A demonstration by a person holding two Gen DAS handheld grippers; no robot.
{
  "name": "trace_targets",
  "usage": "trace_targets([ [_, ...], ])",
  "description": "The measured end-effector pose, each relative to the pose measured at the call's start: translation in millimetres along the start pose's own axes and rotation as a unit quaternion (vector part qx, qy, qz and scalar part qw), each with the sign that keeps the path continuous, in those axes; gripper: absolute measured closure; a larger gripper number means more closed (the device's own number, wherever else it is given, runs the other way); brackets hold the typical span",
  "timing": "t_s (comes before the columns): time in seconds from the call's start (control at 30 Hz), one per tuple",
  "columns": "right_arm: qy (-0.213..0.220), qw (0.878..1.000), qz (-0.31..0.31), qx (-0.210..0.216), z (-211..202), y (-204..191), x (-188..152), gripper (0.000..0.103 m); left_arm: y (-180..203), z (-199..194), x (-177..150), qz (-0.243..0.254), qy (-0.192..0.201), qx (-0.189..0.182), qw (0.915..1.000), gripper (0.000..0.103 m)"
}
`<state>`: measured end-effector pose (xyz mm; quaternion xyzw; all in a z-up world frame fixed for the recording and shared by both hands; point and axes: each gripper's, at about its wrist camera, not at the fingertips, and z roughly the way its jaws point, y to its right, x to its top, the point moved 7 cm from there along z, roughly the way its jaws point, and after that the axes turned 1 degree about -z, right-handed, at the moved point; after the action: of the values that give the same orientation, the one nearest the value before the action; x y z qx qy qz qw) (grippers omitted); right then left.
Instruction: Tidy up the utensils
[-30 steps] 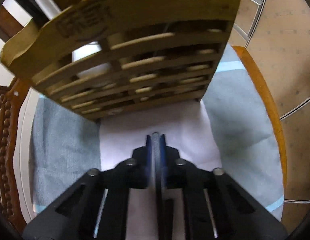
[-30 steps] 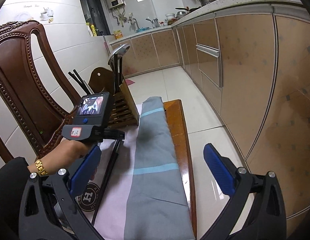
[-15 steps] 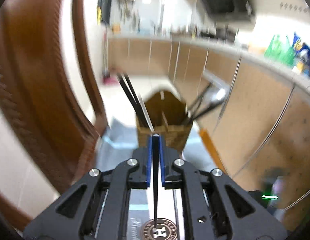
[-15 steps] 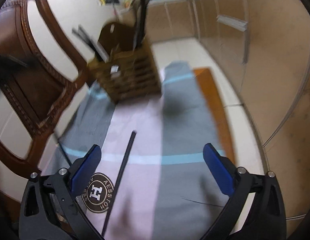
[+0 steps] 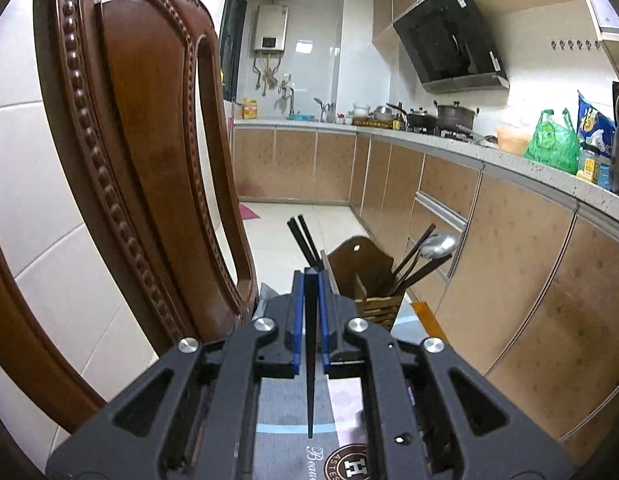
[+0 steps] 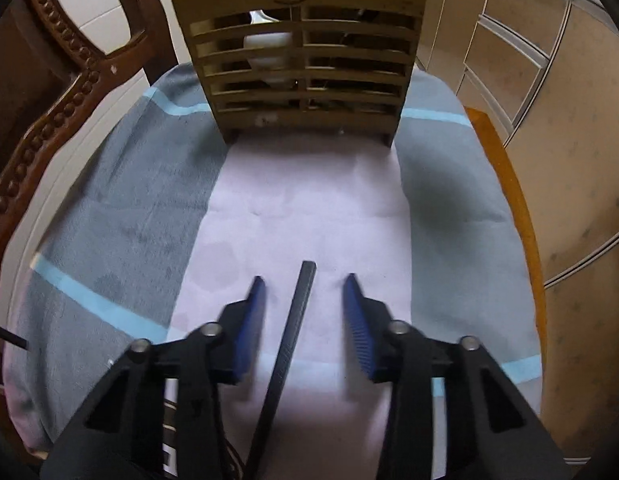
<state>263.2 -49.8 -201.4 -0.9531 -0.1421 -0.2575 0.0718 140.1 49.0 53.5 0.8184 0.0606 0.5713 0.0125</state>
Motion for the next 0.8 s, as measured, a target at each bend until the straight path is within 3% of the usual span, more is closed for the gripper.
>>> trace_targets([
  [0.17, 0.02, 0.999, 0.011, 0.044, -20.1, -2.3, 5.2, 0.095, -5.5, 19.6, -10.5, -0.011, -0.026, -0.004, 0.9996, 0.097],
  [0.33, 0.086, 0.992, 0.02, 0.089, -85.6, -2.5, 11.9, 0.096, -6.6, 33.2, -16.9, -0.019, -0.041, -0.007, 0.9989, 0.097],
  [0.57, 0.191, 0.976, 0.019, 0.104, -192.8, 10.9, 8.8, 0.096, -5.0, 32.4, -11.9, -0.029, -0.038, -0.013, 0.9988, 0.097],
  [0.8, 0.238, 0.964, 0.026, 0.119, -248.0, 25.3, 8.3, 0.096, 1.3, 28.6, -8.8, -0.027, -0.03, -0.017, 0.9991, 0.097],
])
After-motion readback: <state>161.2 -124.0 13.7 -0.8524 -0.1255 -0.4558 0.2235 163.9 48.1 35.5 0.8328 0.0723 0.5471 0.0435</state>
